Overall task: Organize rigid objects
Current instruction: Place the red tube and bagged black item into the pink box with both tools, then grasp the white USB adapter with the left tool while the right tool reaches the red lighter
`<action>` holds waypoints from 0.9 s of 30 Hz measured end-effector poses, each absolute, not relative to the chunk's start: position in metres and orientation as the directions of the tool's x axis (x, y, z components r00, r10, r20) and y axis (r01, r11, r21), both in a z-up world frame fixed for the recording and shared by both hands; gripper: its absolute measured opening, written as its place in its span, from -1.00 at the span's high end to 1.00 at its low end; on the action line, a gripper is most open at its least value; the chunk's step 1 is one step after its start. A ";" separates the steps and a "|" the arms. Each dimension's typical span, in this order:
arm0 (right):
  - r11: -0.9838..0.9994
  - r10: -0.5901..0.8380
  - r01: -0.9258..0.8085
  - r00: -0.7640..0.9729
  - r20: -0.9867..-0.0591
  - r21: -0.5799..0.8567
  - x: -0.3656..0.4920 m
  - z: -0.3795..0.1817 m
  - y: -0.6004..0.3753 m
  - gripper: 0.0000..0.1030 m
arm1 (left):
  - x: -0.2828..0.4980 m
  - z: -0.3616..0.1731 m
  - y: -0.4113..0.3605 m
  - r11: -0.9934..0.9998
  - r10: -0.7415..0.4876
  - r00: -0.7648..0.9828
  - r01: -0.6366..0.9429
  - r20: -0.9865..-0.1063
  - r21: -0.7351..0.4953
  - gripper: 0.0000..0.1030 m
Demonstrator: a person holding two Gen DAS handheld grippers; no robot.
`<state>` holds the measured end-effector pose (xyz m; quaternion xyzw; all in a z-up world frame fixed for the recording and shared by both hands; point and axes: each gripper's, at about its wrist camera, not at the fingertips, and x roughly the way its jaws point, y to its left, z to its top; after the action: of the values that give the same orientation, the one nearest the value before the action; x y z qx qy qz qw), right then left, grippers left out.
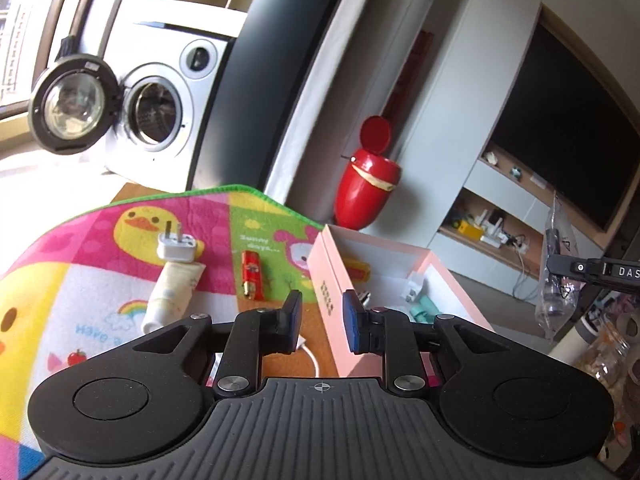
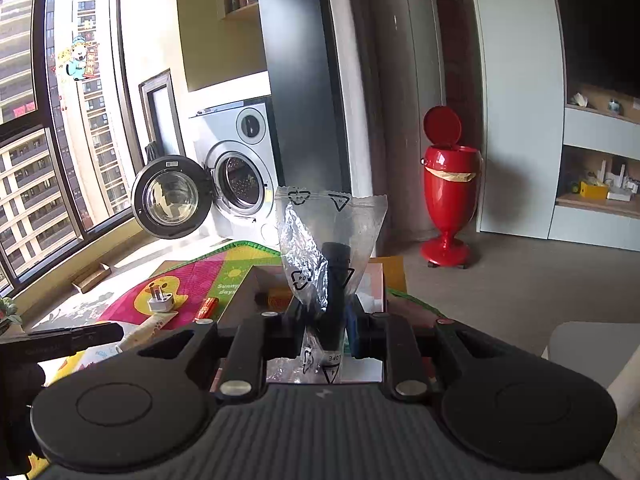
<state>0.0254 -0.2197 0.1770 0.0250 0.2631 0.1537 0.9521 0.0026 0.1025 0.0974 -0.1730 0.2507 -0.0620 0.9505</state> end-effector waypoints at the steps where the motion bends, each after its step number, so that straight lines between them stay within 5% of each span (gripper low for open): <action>1: 0.955 0.294 -0.276 0.817 -0.497 0.112 0.037 0.176 -0.211 0.61 | 0.002 0.097 0.108 0.934 -0.189 0.866 0.014 -0.462 -0.356 0.53; 3: 0.955 0.288 -0.283 0.813 -0.506 0.089 0.061 0.171 -0.196 0.57 | 0.001 0.096 0.120 0.944 -0.150 0.857 -0.023 -0.492 -0.328 0.53; 6: 0.959 0.273 -0.267 0.775 -0.570 0.096 0.091 0.155 -0.180 -0.04 | 0.002 0.085 0.126 0.961 -0.106 0.812 -0.066 -0.574 -0.270 0.53; 7: 0.960 0.268 -0.265 0.771 -0.578 0.091 0.092 0.151 -0.174 -0.07 | 0.001 0.081 0.129 0.963 -0.106 0.804 -0.063 -0.585 -0.262 0.53; 16: 0.848 0.430 -0.528 0.640 -0.638 0.041 0.062 0.122 -0.077 -0.07 | -0.005 0.048 0.158 0.944 -0.069 0.782 -0.150 -0.620 -0.294 0.53; 20: 0.848 0.455 -0.506 0.545 -0.704 0.155 0.094 0.114 -0.034 -0.06 | -0.011 0.049 0.161 0.939 -0.095 0.800 -0.125 -0.592 -0.320 0.53; 27: 0.909 0.314 -0.409 0.540 -0.781 0.082 0.161 0.074 0.042 -0.05 | -0.018 0.044 0.170 0.931 -0.131 0.811 -0.097 -0.570 -0.352 0.53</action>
<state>0.1605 0.0424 0.0737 -0.0549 0.4327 0.2062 0.8759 -0.0181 0.1700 0.0444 -0.1854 0.3071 -0.0091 0.9334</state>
